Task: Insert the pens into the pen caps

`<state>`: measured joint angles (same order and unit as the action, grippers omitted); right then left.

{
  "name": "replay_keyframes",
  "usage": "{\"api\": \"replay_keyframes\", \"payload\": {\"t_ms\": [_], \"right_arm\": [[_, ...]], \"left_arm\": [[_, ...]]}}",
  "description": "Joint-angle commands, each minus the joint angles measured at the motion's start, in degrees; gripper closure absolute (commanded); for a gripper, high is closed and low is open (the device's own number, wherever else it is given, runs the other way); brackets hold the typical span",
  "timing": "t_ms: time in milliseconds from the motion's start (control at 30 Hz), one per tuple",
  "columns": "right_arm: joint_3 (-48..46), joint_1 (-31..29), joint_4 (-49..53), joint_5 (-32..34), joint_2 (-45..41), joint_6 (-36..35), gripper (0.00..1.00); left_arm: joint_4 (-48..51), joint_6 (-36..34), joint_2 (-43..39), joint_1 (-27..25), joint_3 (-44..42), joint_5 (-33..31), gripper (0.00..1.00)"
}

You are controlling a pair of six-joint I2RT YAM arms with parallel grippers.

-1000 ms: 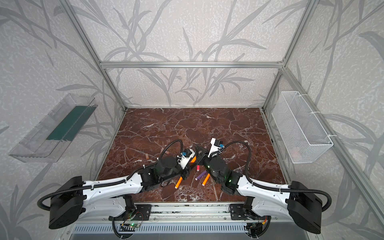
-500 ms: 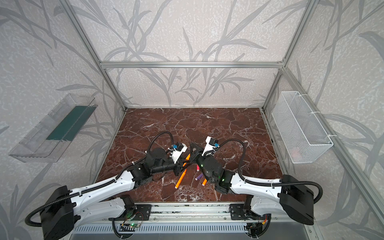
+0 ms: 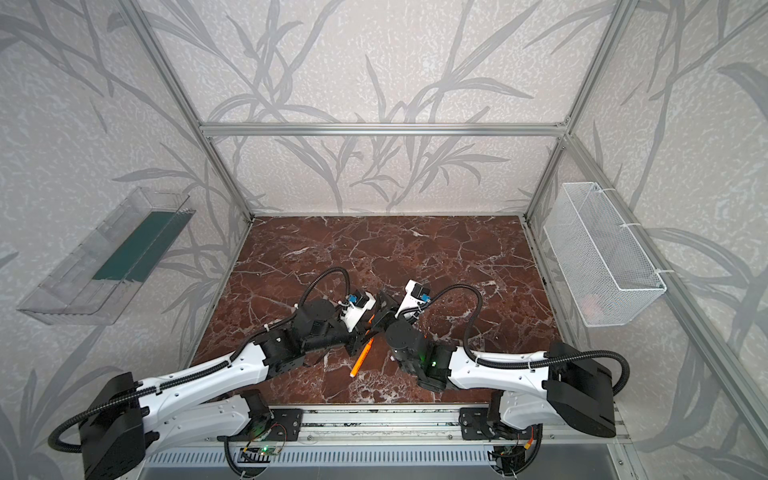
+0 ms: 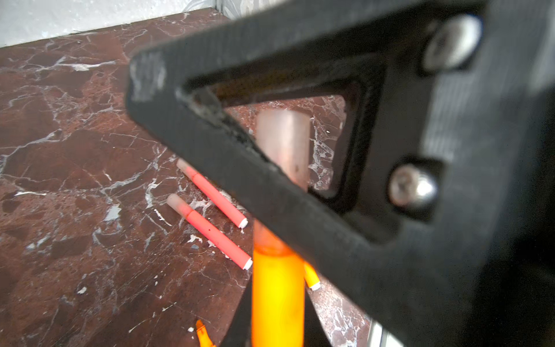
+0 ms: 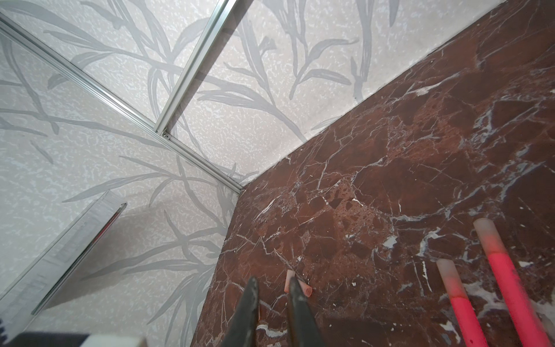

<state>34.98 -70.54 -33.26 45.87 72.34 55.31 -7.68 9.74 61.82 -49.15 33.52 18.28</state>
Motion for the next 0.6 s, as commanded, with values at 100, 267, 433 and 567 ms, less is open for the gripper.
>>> {"api": "replay_keyframes", "payload": {"t_ms": [100,267,433,567], "right_arm": [[-3.5,-7.3,8.1,-9.4,-6.4,-7.3,1.0],[-3.3,-7.4,11.8,-7.9,-10.1,-9.7,1.0],[-4.4,-7.3,12.6,-5.6,-13.2,-11.2,0.94],[-5.4,-7.0,12.3,-4.4,-14.8,-12.3,0.81]], "left_arm": [[-15.2,6.0,-2.5,1.5,0.9,-4.6,1.0],[-17.3,6.3,-5.0,-6.1,-3.2,-9.1,1.0],[-20.5,9.8,-6.2,-8.2,-6.5,-8.9,1.0],[-21.5,10.7,-6.4,-9.2,-7.4,-9.3,1.0]]}}
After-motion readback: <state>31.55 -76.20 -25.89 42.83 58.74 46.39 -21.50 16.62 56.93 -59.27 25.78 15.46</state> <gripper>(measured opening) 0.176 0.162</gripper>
